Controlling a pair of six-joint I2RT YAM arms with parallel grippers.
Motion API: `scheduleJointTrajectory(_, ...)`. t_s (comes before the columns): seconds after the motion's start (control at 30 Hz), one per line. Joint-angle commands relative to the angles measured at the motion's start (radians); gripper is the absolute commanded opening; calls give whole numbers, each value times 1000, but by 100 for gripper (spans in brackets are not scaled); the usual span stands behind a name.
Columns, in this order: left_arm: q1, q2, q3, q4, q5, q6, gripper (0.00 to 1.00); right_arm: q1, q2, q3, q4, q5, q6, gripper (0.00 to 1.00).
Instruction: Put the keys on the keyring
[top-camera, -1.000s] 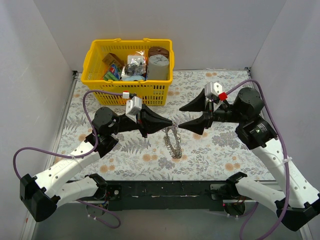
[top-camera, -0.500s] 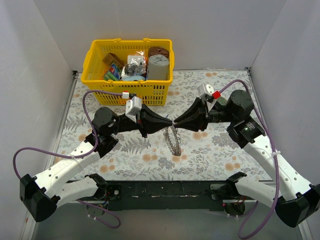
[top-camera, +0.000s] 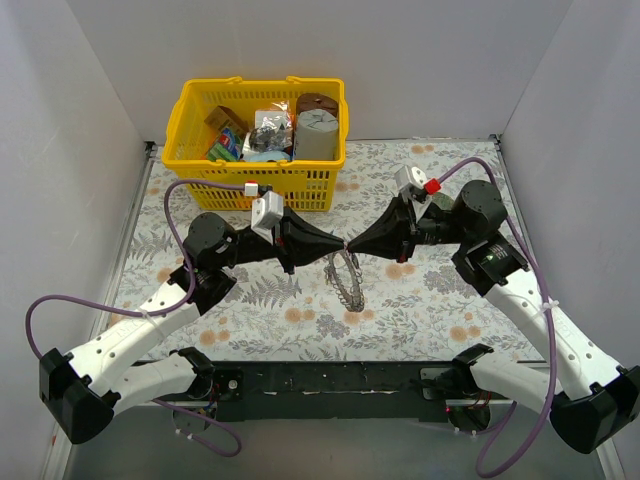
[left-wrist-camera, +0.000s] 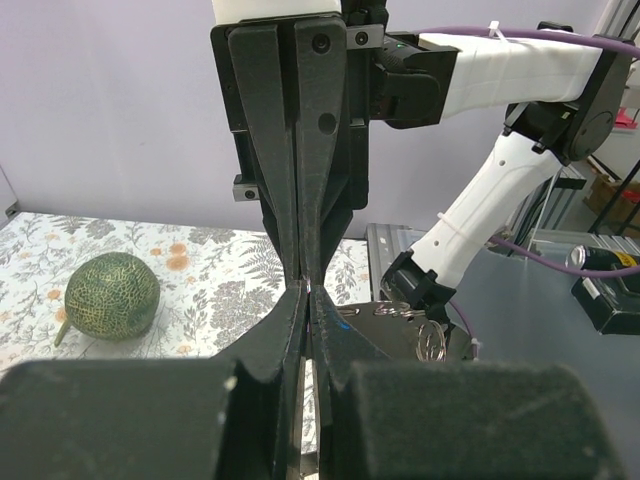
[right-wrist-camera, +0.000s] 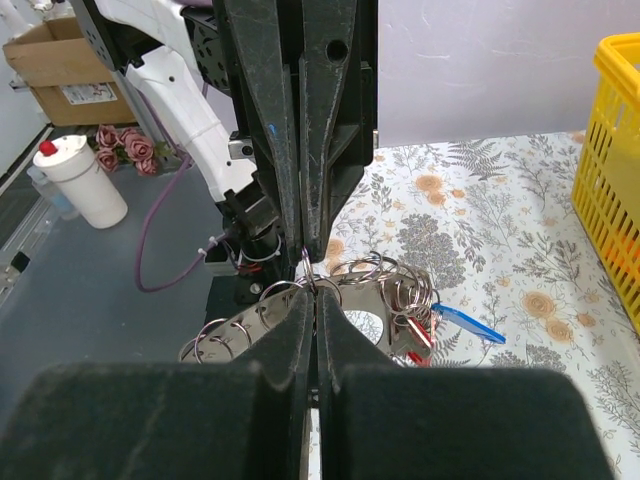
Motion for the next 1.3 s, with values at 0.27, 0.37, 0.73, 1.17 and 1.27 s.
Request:
scheduleJointTrajectory(0.27, -5, 9, 244, -440, -23, 225, 31, 7, 90, 288, -544, 156, -361, 1)
scheduleJointTrajectory(0.37, -5, 53, 333, -598, -2, 280, 45, 7, 127, 365, -694, 179, -458, 1)
scheduleJointTrajectory(0.73, -6, 286, 622, -1077, 32, 484, 57, 7, 203, 436, -914, 147, -603, 1)
scheduleJointTrajectory(1.17, -23, 362, 630, -1059, 21, 477, 29, 7, 189, 404, -889, 144, -598, 1)
scheduleJointTrajectory(1.27, -25, 353, 616, -1024, 18, 463, 19, 7, 186, 394, -877, 139, -593, 1)
